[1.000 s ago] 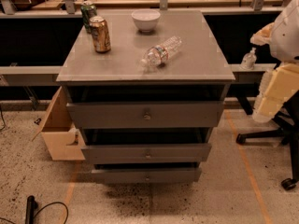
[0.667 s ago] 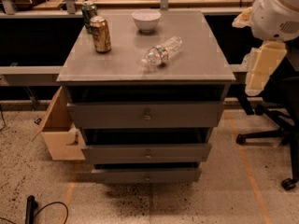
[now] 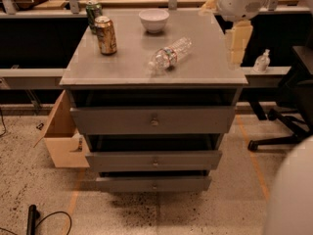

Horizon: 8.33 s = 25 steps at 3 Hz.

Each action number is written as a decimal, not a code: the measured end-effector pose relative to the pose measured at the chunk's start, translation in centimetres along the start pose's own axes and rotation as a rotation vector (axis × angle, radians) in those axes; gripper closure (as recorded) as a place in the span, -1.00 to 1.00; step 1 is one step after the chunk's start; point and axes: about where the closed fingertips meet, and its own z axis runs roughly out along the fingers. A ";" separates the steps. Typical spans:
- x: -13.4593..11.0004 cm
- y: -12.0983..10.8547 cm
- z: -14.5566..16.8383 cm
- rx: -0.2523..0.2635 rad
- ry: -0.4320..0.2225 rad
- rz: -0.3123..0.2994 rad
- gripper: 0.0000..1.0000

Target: Move water bottle near orange can

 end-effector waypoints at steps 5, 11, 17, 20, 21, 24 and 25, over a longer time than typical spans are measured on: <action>-5.5 -11.9 9.8 0.064 -0.104 -0.330 -1.00; -8.4 -15.4 14.2 0.120 -0.134 -0.526 1.00; -12.6 -13.9 6.0 0.574 -0.188 -0.474 1.00; -19.8 -18.7 16.5 0.588 -0.484 -0.540 1.00; -21.7 -19.8 17.9 0.583 -0.524 -0.552 1.00; -22.6 -19.9 19.3 0.550 -0.547 -0.473 -0.27; -22.8 -19.9 19.3 0.531 -0.557 -0.455 -0.74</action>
Offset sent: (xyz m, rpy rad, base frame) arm 0.0424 0.0412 -0.0084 0.0183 -0.0158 0.1386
